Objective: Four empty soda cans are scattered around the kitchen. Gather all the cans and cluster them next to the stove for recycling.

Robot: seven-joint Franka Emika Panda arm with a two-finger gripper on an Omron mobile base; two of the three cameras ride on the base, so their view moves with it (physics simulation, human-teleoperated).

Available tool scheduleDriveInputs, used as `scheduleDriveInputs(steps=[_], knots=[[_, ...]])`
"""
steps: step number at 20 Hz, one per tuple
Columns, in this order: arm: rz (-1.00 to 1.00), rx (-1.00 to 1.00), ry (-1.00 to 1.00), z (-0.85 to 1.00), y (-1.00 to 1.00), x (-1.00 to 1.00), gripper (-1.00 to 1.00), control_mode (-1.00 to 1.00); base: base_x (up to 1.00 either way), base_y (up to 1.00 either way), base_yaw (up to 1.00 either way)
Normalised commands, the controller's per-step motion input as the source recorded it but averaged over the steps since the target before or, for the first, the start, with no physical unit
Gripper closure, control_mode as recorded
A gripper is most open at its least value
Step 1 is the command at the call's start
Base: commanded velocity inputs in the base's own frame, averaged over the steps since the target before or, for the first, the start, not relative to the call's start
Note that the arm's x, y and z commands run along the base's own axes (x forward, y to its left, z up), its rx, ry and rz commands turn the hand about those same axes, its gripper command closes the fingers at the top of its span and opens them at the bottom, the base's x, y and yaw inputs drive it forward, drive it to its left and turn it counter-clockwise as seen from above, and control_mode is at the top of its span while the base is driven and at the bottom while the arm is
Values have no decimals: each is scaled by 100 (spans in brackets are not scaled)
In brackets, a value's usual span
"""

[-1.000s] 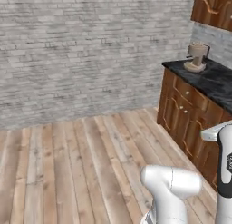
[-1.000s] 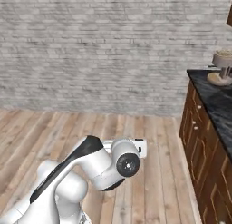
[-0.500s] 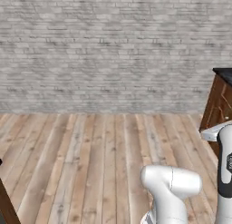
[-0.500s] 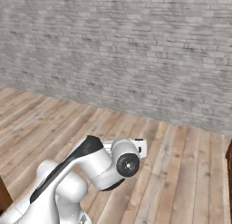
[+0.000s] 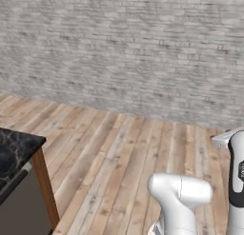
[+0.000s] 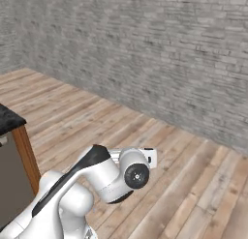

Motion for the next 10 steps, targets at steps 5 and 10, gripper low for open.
scheduleDriveInputs(steps=[5,10], knots=[[0,0,0,0,0,0,-100,100,-3,0,50],[0,0,0,0,0,0,-100,100,-4,0,50]])
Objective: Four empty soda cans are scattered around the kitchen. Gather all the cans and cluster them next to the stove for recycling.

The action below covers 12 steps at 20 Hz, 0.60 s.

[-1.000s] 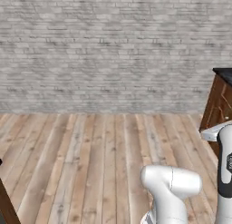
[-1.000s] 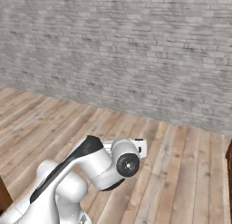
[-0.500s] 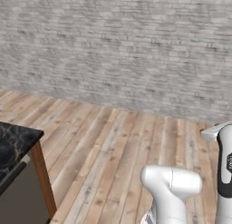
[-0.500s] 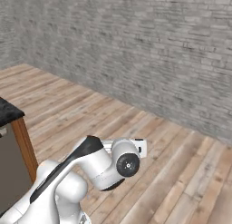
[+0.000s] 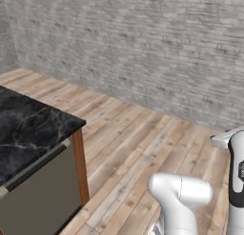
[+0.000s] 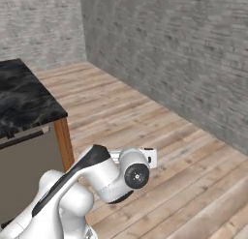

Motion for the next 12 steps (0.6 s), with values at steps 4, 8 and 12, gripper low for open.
scheduleDriveInputs(steps=[4,8,12], knots=[[0,0,0,0,0,0,-100,100,-4,0,49],[0,0,0,0,0,0,-100,100,-5,0,49],[0,0,0,0,0,0,-100,100,-4,0,47]])
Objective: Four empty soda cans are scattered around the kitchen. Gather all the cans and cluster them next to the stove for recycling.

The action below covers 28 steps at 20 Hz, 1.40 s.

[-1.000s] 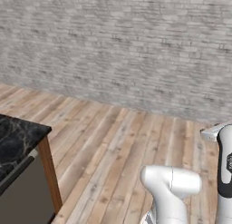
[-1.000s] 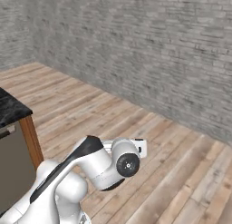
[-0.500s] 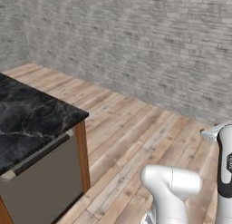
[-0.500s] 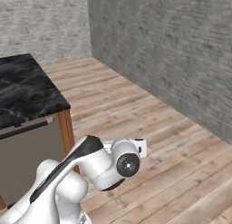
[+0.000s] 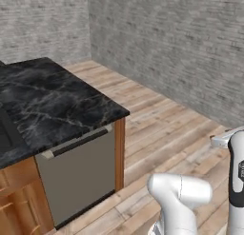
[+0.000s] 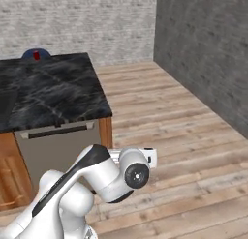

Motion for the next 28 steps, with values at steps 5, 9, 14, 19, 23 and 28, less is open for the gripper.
scheduleDriveInputs(steps=[5,9,14,19,23,28], knots=[[0,0,0,0,0,0,-100,100,27,-10,15],[0,0,0,0,0,0,-100,100,64,-84,0],[0,0,0,0,0,0,-100,100,66,-95,0],[0,0,0,0,0,0,-100,100,63,-86,2],[0,0,0,0,0,0,-100,100,52,-56,15],[0,0,0,0,0,0,-100,100,40,-34,26]])
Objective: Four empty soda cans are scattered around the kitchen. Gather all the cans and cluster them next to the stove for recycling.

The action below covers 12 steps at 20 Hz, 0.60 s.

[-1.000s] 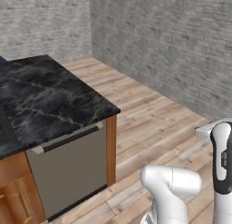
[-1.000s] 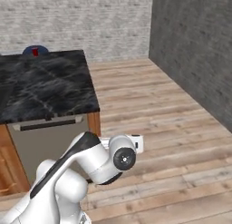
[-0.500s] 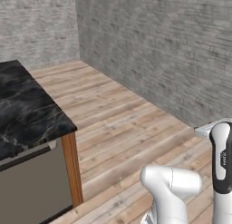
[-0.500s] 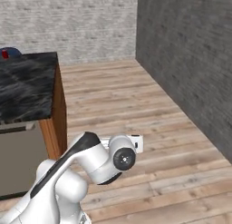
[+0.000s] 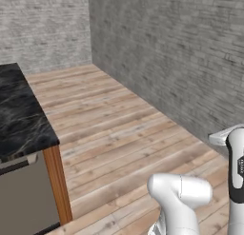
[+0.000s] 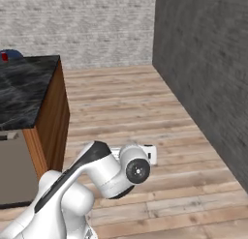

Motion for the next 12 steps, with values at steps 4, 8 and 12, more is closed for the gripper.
scheduleDriveInputs(steps=[4,8,12], knots=[[0,0,0,0,0,0,-100,100,32,-22,33],[0,0,0,0,0,0,-100,100,25,-16,36],[0,0,0,0,0,0,-100,100,28,-43,26]])
